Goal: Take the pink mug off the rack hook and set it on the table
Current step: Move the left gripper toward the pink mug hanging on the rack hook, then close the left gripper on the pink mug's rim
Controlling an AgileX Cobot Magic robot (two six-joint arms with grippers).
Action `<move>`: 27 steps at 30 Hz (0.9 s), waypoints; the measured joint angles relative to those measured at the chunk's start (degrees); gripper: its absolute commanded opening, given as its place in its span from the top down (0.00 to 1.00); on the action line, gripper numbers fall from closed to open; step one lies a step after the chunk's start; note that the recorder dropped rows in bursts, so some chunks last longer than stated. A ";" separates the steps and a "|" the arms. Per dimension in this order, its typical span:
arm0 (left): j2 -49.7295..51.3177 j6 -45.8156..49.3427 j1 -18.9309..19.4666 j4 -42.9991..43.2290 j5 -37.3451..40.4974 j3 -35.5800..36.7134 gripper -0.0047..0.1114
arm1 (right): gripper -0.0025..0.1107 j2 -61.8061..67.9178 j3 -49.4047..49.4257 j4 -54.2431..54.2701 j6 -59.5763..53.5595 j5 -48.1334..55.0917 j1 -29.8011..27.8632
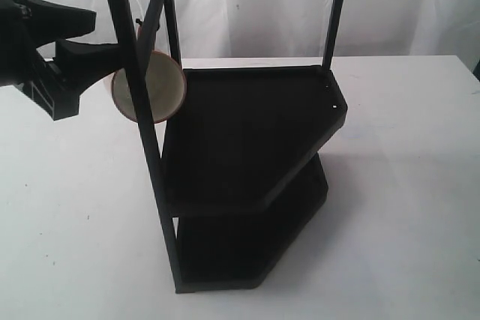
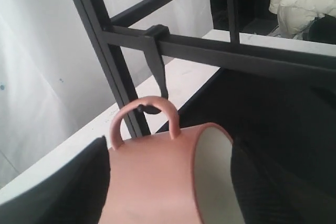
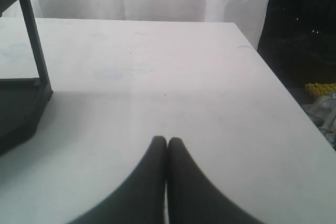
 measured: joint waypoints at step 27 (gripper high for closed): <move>2.63 0.00 0.00 2.79 -9.59 -0.24 0.44 | 0.98 0.00 0.00 0.00 0.00 0.00 0.00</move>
